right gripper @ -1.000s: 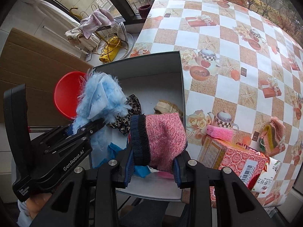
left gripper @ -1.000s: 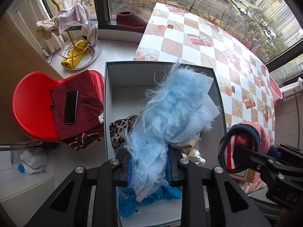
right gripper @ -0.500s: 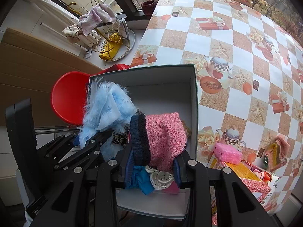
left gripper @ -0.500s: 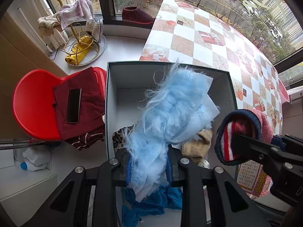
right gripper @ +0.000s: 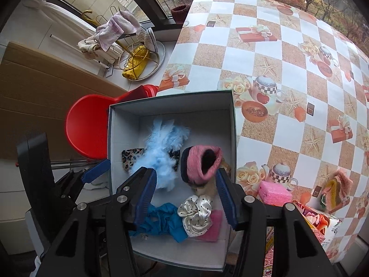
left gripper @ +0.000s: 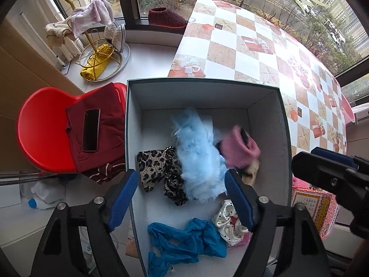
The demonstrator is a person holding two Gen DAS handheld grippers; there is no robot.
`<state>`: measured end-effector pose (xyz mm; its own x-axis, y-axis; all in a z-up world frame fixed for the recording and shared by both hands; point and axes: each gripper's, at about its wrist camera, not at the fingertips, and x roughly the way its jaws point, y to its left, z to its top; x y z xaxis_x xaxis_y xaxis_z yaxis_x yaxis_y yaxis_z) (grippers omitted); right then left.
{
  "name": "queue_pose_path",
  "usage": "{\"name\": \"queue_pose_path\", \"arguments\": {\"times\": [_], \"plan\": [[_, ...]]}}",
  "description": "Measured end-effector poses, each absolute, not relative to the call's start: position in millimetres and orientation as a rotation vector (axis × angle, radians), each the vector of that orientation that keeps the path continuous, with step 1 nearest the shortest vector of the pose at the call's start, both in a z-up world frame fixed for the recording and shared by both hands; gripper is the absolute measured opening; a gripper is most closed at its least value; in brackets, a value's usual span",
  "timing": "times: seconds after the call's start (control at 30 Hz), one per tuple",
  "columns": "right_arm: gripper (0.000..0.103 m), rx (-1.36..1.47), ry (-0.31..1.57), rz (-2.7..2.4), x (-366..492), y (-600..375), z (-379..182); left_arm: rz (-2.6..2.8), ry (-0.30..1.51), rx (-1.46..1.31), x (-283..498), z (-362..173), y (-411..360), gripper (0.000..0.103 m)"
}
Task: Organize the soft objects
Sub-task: 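Open the left gripper to drop the fluffy item while the right drops the pink sock, then move both open grippers from the white box back to the remaining items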
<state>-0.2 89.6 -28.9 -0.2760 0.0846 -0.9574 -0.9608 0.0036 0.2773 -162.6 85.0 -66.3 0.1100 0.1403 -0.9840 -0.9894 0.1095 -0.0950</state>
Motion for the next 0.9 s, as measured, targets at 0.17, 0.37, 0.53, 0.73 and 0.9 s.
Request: {"name": "queue_pose_path", "arguments": {"times": [0.17,0.37,0.53,0.73,0.9], "plan": [[0.093,-0.959,1.353,1.43,14.0,90.0,-14.7,1.111,1.031,-1.109,-162.6,-61.2,85.4,0.095],[0.093,-0.918,1.326,1.415,53.0,84.0,9.4,1.085,1.006,-1.113,-153.7,-56.1,87.2,0.103],[0.093,-0.861,1.391,1.303,109.9,79.4,4.5,1.051,1.031,-1.088,-135.2,-51.5,86.2,0.103],[0.093,-0.881,1.533,1.158,157.6,75.5,-35.6,1.02,1.066,-1.071,-110.6,-50.9,82.2,0.103],[0.093,-0.947,1.713,1.089,162.5,78.0,-80.0,1.006,1.097,-1.077,-93.6,-56.5,78.0,0.103]]}}
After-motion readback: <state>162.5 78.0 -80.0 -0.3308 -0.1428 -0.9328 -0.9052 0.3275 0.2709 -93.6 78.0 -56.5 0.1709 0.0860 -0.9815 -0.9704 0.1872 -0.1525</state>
